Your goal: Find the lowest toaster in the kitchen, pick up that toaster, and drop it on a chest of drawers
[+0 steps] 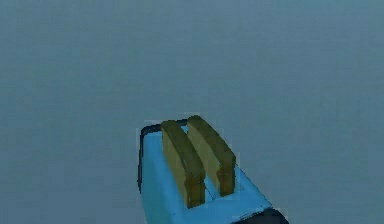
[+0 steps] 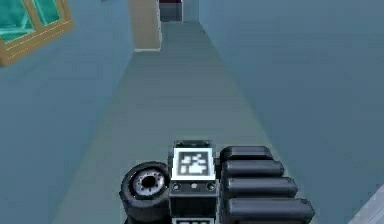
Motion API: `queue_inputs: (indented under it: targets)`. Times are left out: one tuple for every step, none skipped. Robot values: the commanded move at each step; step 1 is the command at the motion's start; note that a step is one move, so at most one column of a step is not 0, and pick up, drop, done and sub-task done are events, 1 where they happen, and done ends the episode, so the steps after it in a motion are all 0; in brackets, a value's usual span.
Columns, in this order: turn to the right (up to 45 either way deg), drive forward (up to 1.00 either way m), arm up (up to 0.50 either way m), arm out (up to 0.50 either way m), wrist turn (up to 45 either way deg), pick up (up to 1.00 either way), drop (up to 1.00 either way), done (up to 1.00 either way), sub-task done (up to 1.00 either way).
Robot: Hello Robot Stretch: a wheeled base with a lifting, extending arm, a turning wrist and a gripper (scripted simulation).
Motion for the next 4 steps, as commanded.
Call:
queue_inputs:
  targets:
    - [39.0,0.0,0.0,0.0,0.0,0.0,0.0,0.0,0.0]
    - [0.0,0.15,0.0,0.0,0.0,0.0,0.0,0.0,0.0]
    - [-45.0,0.0,0.0,0.0,0.0,0.0,0.0,0.0,0.0]
    - [-36.0,0.0,0.0,0.0,0.0,0.0,0.0,0.0,0.0]
